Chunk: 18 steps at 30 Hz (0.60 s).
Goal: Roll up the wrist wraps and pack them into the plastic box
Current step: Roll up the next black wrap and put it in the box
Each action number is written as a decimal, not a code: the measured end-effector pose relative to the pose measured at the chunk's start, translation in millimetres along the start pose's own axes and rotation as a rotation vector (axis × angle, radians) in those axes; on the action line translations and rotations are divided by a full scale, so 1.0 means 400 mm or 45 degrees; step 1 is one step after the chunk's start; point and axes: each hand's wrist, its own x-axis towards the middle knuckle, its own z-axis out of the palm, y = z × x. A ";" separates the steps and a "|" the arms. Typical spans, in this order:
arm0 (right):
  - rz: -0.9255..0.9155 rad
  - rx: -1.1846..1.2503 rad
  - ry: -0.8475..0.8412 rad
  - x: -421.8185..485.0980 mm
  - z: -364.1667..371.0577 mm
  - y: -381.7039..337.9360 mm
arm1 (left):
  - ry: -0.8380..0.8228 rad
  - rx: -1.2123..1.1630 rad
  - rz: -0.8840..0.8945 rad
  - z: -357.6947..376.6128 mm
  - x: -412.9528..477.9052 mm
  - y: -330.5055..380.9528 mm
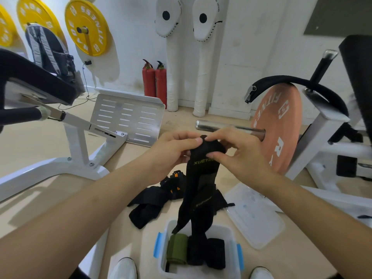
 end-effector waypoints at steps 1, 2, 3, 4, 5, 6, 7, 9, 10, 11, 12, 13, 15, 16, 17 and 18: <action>0.003 -0.014 0.014 -0.002 0.000 0.002 | 0.015 -0.001 0.017 0.001 -0.003 0.004; 0.015 -0.014 0.026 -0.003 0.000 0.003 | 0.028 0.034 0.044 0.003 -0.006 0.007; 0.044 0.002 0.034 -0.005 0.001 0.005 | 0.040 0.131 0.092 0.004 -0.011 0.009; 0.085 0.031 0.041 -0.005 0.001 0.005 | 0.056 0.282 0.162 0.006 -0.015 0.007; 0.130 0.067 0.044 -0.005 0.001 0.004 | 0.075 0.453 0.252 0.006 -0.018 0.002; 0.176 0.108 0.045 -0.005 0.001 0.004 | 0.083 0.614 0.352 0.006 -0.020 -0.005; 0.223 0.158 0.044 -0.003 0.000 0.002 | 0.080 0.741 0.445 0.005 -0.021 -0.012; 0.315 0.300 0.032 0.000 -0.004 0.000 | 0.069 0.865 0.589 0.004 -0.020 -0.021; 0.352 0.385 0.021 0.001 -0.006 -0.002 | 0.062 0.871 0.640 0.003 -0.020 -0.021; 0.378 0.458 0.009 0.001 -0.009 -0.003 | 0.057 0.854 0.674 0.004 -0.021 -0.020; 0.404 0.512 0.001 0.002 -0.011 -0.003 | 0.057 0.828 0.691 0.005 -0.021 -0.018; 0.434 0.555 -0.008 0.002 -0.012 -0.004 | 0.059 0.806 0.697 0.006 -0.021 -0.017; 0.486 0.614 -0.037 0.000 -0.013 -0.003 | 0.079 0.791 0.695 0.008 -0.020 -0.018; 0.493 0.621 -0.051 0.000 -0.012 -0.002 | 0.094 0.793 0.697 0.009 -0.020 -0.019; 0.481 0.600 -0.054 0.001 -0.012 0.001 | 0.111 0.798 0.700 0.010 -0.020 -0.020; 0.455 0.558 -0.048 0.001 -0.014 0.005 | 0.127 0.803 0.703 0.012 -0.020 -0.020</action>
